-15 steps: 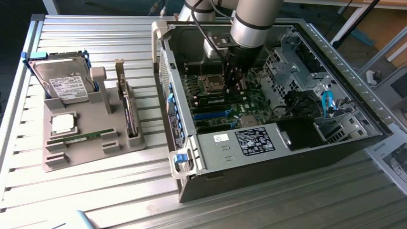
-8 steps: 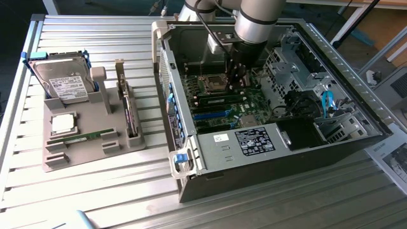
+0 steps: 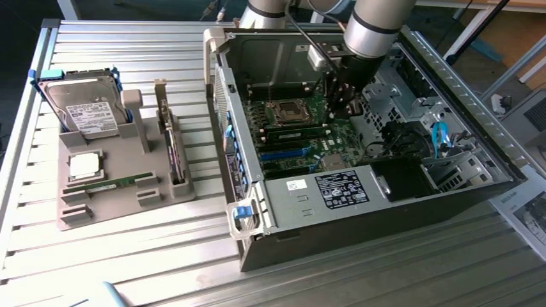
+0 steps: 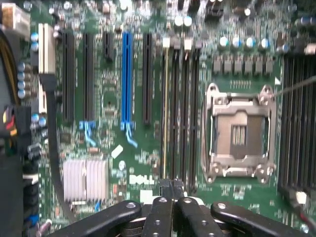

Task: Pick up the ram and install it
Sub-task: 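Insert the ram into the slot, then press down the ram until it locks into place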

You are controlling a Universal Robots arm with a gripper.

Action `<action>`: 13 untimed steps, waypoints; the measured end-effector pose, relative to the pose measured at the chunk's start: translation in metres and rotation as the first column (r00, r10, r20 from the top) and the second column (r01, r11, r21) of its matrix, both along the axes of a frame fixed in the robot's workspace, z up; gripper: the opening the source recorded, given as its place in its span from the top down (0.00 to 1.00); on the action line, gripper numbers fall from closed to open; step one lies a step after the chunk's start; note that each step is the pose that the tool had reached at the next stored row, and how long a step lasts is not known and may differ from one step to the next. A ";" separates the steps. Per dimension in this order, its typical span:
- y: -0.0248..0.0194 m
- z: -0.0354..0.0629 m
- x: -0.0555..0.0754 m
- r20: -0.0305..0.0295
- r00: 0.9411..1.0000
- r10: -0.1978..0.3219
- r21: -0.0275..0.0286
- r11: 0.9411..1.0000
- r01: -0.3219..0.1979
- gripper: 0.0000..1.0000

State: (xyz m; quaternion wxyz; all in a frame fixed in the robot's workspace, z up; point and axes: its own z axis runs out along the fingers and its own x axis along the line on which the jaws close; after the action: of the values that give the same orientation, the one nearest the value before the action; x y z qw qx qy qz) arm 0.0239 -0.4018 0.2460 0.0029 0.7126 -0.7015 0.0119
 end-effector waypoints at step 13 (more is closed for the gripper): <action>-0.0004 -0.0075 0.007 -0.005 1.000 0.000 0.000 1.000 0.000 0.90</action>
State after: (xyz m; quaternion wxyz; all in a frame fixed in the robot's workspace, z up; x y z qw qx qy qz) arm 0.0309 -0.4022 0.2385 0.0048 0.7126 -0.7014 0.0100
